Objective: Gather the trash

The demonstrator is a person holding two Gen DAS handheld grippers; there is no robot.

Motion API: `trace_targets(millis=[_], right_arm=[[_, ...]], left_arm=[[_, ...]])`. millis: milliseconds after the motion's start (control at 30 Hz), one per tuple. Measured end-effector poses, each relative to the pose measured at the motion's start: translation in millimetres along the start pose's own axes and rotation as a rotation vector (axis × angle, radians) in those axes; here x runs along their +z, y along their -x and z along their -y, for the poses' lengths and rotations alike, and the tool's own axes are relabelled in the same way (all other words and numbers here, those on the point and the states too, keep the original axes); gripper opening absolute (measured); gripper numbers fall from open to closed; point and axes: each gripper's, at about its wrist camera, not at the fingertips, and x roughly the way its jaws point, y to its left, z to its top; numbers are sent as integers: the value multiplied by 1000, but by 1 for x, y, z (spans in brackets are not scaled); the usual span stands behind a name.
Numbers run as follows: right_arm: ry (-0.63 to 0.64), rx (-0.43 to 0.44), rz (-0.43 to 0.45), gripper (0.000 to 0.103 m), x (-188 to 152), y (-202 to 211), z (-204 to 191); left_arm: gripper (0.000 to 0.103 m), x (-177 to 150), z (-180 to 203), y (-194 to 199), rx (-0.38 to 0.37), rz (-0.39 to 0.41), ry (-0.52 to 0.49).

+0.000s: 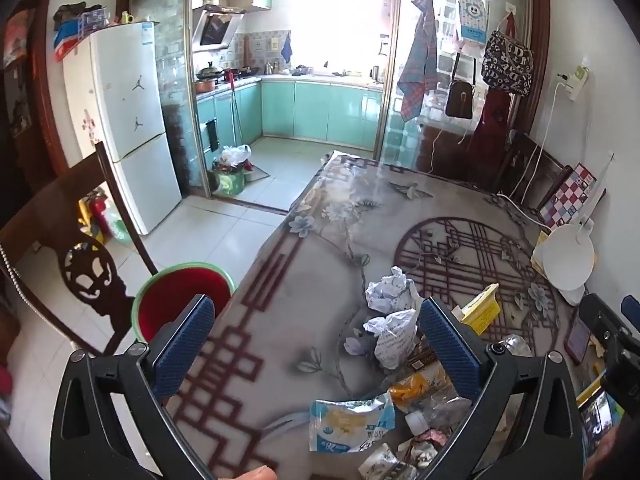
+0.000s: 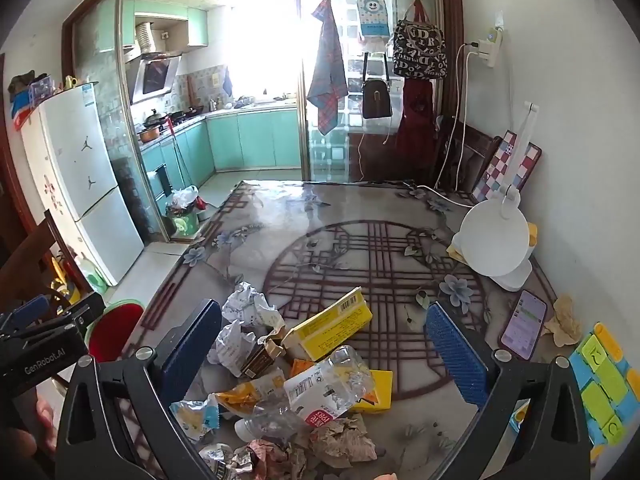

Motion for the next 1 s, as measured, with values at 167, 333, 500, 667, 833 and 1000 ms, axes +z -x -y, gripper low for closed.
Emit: trace_targets(millis=[167, 333, 500, 667, 833, 1000], right_arm=[[39, 0, -36, 103, 5, -12, -4], [49, 36, -21, 103, 4, -5, -11], [38, 29, -16, 103, 6, -4, -12], [39, 25, -2, 103, 8, -1, -14], [40, 25, 9, 103, 11, 3, -13], [40, 27, 9, 103, 12, 3, -13]], left_arm=[[103, 12, -6, 9, 89, 70, -1], [103, 13, -10, 6, 59, 42, 10], [103, 8, -3, 12, 64, 45, -24], [103, 11, -4, 13, 1, 25, -1], [103, 10, -6, 11, -9, 11, 17], [103, 11, -1, 12, 3, 21, 4]])
